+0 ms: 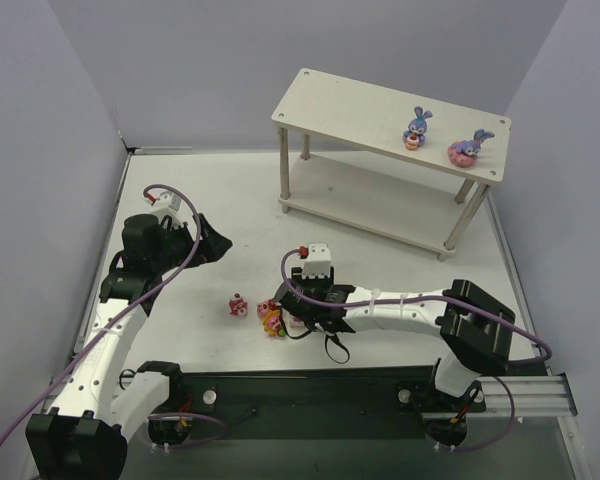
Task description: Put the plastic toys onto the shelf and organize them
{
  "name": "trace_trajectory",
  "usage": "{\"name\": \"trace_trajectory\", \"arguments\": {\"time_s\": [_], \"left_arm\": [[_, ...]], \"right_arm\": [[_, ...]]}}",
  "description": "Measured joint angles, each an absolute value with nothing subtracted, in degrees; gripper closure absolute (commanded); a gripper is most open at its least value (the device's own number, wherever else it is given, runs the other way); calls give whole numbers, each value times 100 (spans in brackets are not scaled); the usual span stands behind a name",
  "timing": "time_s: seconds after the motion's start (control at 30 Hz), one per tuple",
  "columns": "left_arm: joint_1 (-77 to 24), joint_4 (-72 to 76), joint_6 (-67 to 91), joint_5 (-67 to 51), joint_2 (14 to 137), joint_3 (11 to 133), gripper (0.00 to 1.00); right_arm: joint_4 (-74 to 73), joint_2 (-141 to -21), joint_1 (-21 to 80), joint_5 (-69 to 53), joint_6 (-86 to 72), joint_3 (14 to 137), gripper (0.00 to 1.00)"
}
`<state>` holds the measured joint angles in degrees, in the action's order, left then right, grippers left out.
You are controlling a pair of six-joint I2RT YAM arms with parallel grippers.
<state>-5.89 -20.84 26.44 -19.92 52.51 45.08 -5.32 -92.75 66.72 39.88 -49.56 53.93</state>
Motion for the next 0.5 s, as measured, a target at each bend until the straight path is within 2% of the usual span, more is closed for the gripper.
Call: {"name": "trace_trajectory", "arguments": {"time_s": [0.03,0.13,0.5], "left_arm": [[-589,-2084,2644,-1992,5251,4508,4],[-589,-2084,2644,-1992,5251,4508,4],[-587,-2084,2644,-1988,5242,4508,4]], "right_arm": [[-528,-9282,6672,3990,-4952,5395,84],[-526,-9299,6672,3992,-4945,5413,100],[-683,-9284,6458,3975,-4418,5701,100]]}}
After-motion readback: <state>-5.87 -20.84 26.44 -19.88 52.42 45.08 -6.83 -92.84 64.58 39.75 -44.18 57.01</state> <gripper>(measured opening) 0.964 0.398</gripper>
